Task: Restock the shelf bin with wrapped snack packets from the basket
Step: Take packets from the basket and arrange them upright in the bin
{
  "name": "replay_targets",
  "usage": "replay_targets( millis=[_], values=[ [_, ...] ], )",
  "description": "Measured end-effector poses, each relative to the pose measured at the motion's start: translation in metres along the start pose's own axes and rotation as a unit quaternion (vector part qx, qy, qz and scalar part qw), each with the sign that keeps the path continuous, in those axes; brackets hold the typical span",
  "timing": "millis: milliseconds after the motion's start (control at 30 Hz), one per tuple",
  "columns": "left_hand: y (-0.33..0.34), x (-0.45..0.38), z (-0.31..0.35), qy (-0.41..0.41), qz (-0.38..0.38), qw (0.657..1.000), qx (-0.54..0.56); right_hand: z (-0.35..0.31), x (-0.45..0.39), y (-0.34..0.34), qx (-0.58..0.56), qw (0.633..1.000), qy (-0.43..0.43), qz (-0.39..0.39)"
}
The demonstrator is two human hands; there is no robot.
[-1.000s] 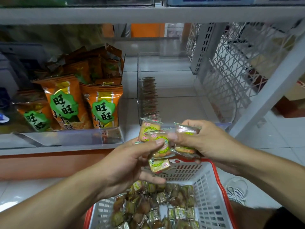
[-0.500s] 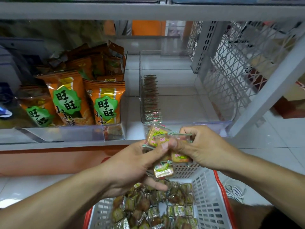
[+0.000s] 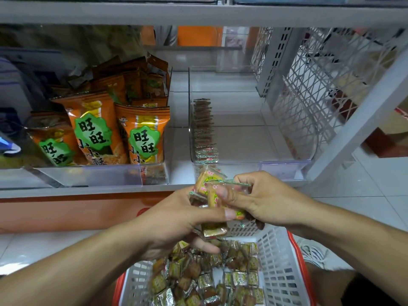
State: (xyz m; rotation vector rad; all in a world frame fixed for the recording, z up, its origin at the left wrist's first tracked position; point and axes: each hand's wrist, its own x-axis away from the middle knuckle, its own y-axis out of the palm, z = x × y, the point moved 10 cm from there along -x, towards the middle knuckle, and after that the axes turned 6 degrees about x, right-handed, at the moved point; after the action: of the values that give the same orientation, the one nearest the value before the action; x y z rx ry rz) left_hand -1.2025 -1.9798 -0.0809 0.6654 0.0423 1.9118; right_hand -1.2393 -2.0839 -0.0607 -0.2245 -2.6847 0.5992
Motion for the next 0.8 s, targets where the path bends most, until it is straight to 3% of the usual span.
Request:
replay_targets(
  millis=[200,367,567,700,800],
  values=[
    [-0.003,0.002,-0.005,-0.019,-0.005,0.999,0.038,0.001,0.006,0.013,-0.052,0.993,0.037,-0.1],
    [-0.014,0.002,-0.008,-0.047,0.026,0.992,0.112,-0.004,0.01,-0.003,-0.184,0.967,0.058,-0.165],
    [-0.027,0.004,0.002,-0.024,0.061,0.983,0.169,0.002,0.001,-0.045,-0.305,0.946,0.08,-0.071],
    [-0.03,0.004,0.004,-0.015,0.077,0.981,0.179,-0.007,0.002,-0.043,-0.248,0.965,0.04,-0.08],
    [-0.03,0.004,0.005,-0.01,0.087,0.981,0.174,-0.024,0.002,-0.055,-0.21,0.976,-0.061,0.009]
  ],
)
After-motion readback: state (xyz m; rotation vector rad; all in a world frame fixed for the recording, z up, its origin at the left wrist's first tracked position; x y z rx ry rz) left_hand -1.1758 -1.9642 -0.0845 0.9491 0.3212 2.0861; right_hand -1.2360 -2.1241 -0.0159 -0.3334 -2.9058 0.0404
